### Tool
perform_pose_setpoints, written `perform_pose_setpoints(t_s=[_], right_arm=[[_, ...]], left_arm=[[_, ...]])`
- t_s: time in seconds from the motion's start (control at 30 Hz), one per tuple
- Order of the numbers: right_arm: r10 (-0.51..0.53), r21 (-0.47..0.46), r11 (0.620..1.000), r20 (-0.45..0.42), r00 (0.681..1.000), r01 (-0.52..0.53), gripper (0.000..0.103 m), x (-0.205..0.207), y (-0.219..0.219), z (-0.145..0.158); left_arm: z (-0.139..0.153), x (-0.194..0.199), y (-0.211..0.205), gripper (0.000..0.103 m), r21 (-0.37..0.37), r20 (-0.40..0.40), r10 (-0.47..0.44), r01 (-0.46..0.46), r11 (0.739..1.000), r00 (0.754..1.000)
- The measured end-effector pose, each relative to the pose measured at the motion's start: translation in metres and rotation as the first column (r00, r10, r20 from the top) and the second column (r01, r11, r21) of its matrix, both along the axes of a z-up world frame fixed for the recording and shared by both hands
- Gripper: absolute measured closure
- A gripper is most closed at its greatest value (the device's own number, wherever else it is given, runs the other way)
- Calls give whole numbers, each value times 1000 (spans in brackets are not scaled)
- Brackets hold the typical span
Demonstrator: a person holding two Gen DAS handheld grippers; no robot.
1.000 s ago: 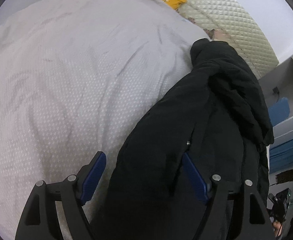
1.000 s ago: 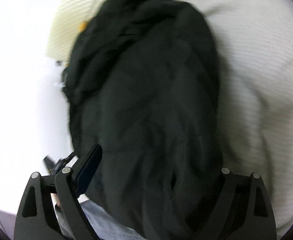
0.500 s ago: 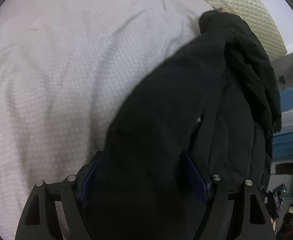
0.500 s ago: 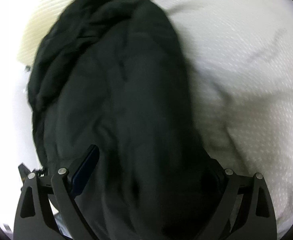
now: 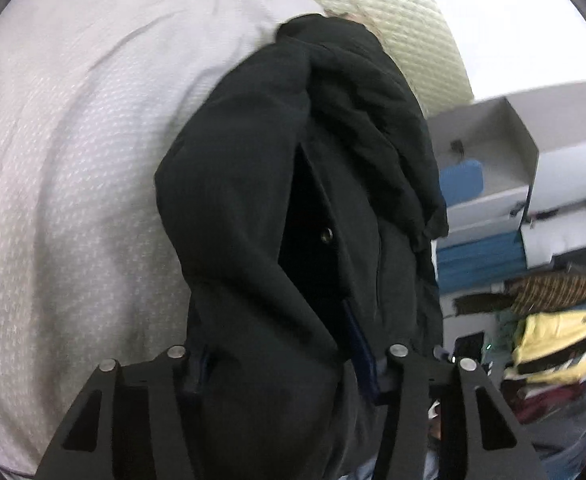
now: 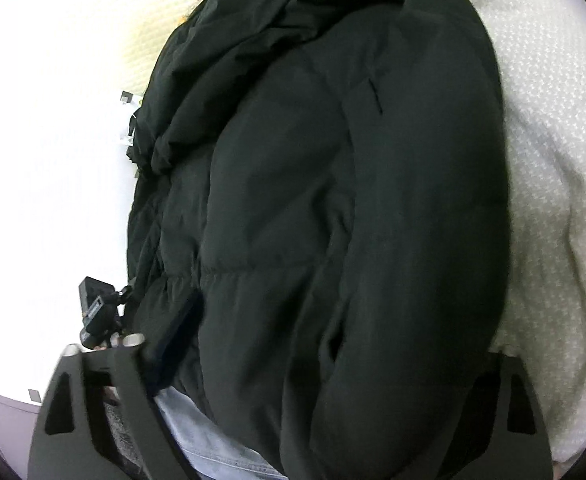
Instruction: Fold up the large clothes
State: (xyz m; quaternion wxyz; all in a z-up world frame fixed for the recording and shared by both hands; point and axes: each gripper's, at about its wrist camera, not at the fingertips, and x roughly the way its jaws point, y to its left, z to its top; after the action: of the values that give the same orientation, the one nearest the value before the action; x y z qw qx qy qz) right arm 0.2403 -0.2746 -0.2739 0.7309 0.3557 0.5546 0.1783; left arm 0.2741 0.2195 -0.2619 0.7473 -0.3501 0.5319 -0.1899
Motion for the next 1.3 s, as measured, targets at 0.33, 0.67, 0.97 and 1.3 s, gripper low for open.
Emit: perform_pose_setpoints(t_s=[0.33, 0.67, 0.97, 1.3], right_arm=[[-122, -18, 992, -22, 992, 122, 86, -10, -20, -2], [-124, -46, 990, 172, 977, 134, 95, -19, -30, 107], [-132, -30, 989, 279, 951, 146, 97, -55, -61, 182], [-131, 2, 990, 325, 937, 138, 96, -114, -85, 237]], left_arm=[[12, -14, -4, 88, 62, 55, 15, -18, 998, 998], [74, -40, 33, 99, -63, 115, 110, -103, 993, 987], [162, -87, 53, 100, -136, 174, 147, -124, 983, 974], [240, -156, 55, 99, -135, 258, 110, -77, 988, 960]])
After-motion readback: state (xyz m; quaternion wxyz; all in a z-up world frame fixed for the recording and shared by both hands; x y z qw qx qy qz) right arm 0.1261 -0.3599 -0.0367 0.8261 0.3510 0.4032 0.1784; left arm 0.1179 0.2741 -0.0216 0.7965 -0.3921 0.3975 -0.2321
